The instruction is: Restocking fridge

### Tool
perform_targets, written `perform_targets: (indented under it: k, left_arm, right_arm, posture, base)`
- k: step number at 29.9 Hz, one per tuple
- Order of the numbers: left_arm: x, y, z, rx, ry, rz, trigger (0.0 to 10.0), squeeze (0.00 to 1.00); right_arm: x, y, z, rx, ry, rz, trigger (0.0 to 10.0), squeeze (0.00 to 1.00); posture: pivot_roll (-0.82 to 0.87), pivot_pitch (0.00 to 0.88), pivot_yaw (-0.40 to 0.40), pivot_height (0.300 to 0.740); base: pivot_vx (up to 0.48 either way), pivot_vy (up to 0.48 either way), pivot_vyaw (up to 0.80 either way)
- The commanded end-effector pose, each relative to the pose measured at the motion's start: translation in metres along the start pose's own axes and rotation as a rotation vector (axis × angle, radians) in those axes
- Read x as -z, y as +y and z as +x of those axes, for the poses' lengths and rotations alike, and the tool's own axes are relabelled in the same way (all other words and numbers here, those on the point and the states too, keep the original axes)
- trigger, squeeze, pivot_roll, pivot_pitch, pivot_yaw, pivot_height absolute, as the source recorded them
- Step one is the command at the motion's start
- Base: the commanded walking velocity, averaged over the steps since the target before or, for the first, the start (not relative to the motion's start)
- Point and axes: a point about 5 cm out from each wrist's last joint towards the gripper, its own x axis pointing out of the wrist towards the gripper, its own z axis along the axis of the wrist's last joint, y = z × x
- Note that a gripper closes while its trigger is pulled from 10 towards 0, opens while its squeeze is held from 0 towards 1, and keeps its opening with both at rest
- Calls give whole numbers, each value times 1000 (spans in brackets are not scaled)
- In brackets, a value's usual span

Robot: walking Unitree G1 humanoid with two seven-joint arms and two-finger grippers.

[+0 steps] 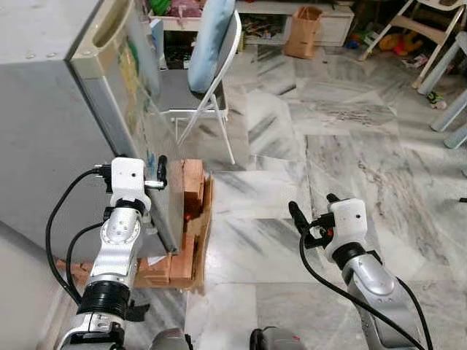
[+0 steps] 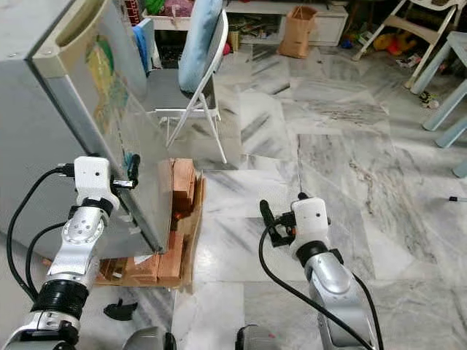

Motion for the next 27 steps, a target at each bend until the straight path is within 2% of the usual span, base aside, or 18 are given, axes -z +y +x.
perform_targets:
  k: [1, 8, 11, 15, 20, 22, 27]
  left_arm:
    - [-1, 1, 3, -16, 0, -1, 10000, 0]
    - [-4, -5, 11, -23, -4, -7, 10000, 0]
    - [-6, 1, 16, -76, -1, 15, 10000, 0]
    - [-9, 1, 21, -63, -7, 7, 10000, 0]
    - [-12, -1, 27, -62, -3, 20, 10000, 0]
    - [-14, 1, 32, -84, 5, 46, 10000, 0]
    - [-18, 2, 36, -116, 6, 56, 10000, 0]
  right_arm:
    - [-8, 1, -1, -16, -24, -3, 10000, 0]
    - [-8, 2, -4, -36, -19, 1, 10000, 0]
    - [-8, 3, -4, -43, -19, 2, 10000, 0]
    - [-7, 3, -6, -52, -12, 8, 10000, 0]
    - [-5, 8, -6, -121, 9, 35, 10000, 0]
    - [0, 16, -10, -205, 45, 50, 10000, 0]
    - [1, 14, -10, -186, 42, 49, 10000, 0]
  posture:
    - [54, 77, 2, 740]
    - [47, 79, 4, 740]
    - [41, 79, 7, 740]
    - [38, 79, 9, 740]
    - [37, 77, 9, 740]
    - [34, 76, 11, 740]
    - [30, 75, 13, 740]
  base:
    - [0, 0, 0]
    - [0, 0, 0]
    - [0, 0, 0]
    - [0, 0, 0]
    - [0, 0, 0]
    - [0, 0, 0]
    - [0, 0, 0]
